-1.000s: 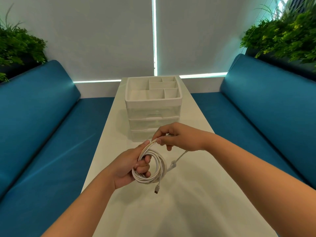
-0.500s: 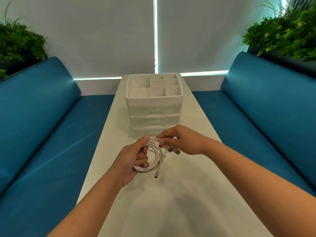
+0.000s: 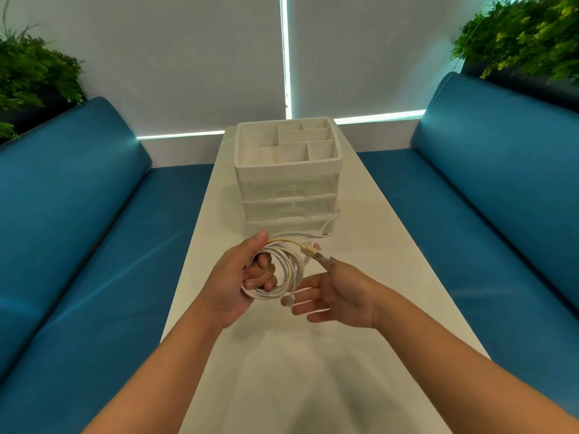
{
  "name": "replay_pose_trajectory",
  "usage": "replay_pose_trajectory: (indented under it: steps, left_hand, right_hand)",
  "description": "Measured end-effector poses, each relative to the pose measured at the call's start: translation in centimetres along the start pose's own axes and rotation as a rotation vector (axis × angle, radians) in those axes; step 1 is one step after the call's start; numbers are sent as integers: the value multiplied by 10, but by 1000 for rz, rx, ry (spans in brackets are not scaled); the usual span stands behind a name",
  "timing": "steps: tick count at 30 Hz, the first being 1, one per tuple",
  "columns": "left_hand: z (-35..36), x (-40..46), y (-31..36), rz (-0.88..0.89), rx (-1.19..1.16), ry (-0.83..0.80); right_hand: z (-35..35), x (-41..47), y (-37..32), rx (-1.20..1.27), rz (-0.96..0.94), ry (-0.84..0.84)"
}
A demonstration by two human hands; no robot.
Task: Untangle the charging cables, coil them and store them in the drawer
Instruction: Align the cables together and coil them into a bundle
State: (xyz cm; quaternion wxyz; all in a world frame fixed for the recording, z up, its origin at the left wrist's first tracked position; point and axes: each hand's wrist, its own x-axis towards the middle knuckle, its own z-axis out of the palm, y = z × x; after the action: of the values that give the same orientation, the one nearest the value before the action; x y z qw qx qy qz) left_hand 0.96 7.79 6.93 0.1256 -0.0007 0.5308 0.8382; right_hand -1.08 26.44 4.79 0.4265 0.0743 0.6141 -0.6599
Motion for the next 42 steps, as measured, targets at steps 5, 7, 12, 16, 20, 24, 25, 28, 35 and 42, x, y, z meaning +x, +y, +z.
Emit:
replay_pose_trajectory:
  steps: [5, 7, 12, 16, 20, 24, 25, 28, 35, 42]
  left_hand:
    - [3, -6, 0, 36, -9, -48]
    - [1, -8, 2, 42, 30, -46]
    - [4, -7, 2, 11, 27, -68]
    - [10, -4, -2, 6, 60, -113]
    - [8, 0, 1, -18, 167, -80]
    - [7, 6, 9, -88, 241, -39]
    - [8, 9, 10, -104, 255, -23]
    - [12, 15, 12, -129, 256, 28]
    - [21, 16, 11, -260, 35, 103]
    - [15, 15, 14, -412, -131, -15]
  right_hand:
    - [3, -4, -3, 314, -197, -36]
    - [0, -8, -7, 382, -239, -64]
    - [6, -15, -18, 412, -236, -49]
    - [13, -13, -24, 427, -217, 70]
    - [8, -18, -32, 458, -244, 18]
    - [7, -20, -33, 253, -375, -97]
    - [8, -19, -31, 185, -424, -107]
    - [10, -18, -29, -218, -589, 14]
    - [-1, -19, -39, -1032, -827, 164]
    - [-6, -21, -40, -1079, -809, 174]
